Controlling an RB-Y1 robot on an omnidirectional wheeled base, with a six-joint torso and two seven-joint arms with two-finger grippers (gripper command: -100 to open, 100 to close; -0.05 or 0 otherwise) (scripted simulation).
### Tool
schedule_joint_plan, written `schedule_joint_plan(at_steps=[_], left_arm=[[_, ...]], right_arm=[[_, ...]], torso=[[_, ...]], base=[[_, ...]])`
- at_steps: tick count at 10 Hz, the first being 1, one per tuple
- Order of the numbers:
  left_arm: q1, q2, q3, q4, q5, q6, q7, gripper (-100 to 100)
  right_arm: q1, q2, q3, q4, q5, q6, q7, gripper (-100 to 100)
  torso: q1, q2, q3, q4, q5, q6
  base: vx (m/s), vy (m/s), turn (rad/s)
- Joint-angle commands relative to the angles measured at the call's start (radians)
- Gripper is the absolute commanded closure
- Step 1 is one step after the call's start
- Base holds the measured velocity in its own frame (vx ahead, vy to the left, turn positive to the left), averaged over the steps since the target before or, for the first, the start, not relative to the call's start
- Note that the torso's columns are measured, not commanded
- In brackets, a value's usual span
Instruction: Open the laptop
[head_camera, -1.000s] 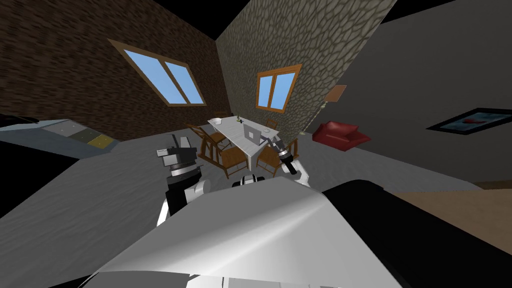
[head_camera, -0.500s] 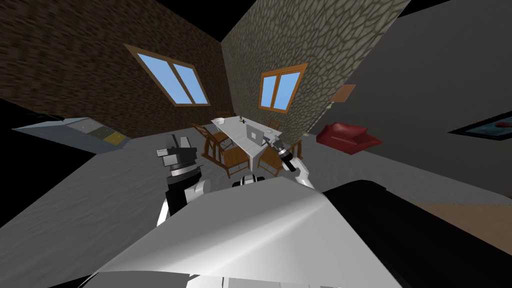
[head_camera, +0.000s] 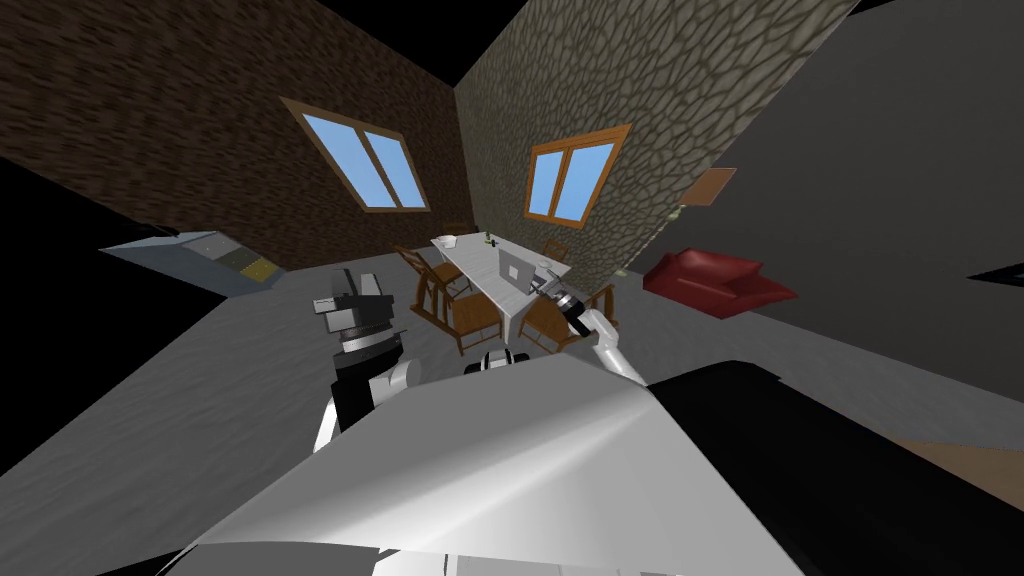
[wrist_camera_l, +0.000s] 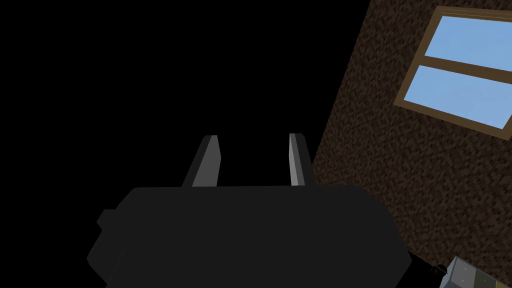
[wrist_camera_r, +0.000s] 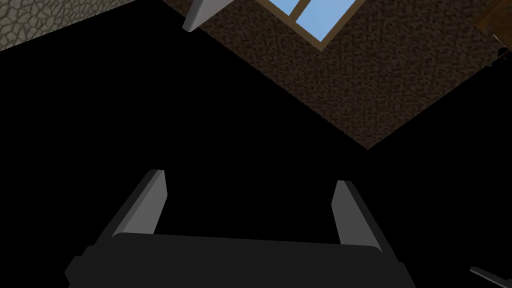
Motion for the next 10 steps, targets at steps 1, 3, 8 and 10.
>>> schedule_joint_plan(at_steps=[1,3,8,10], left_arm=[[0.0,0.0,0.0,0.0,0.0,0.0,0.0,0],[0.0,0.0,0.0,0.0,0.0,0.0,0.0,0],[0.0,0.0,0.0,0.0,0.0,0.0,0.0,0],[0.0,0.0,0.0,0.0,0.0,0.0,0.0,0]], right_arm=[[-0.035,-0.057,-0.001,0.052,0.074,0.001,0.054,-100],[-0.064,-0.107,-0.001,0.094,0.134,0.003,0.1,-100],[-0.122,-0.214,-0.003,0.18,0.258,0.005,0.196,-100],[-0.138,-0.246,-0.003,0.202,0.293,0.005,0.223,-100]], torso=[[0.0,0.0,0.0,0.0,0.0,-0.001],[0.0,-0.001,-0.001,0.0,0.0,0.0],[0.0,0.0,0.0,0.0,0.0,0.0],[0.0,0.0,0.0,0.0,0.0,0.0]], base=[[0.024,0.013,0.119],[0.033,0.012,0.104],[0.032,0.014,0.093],[0.023,0.009,0.065]])
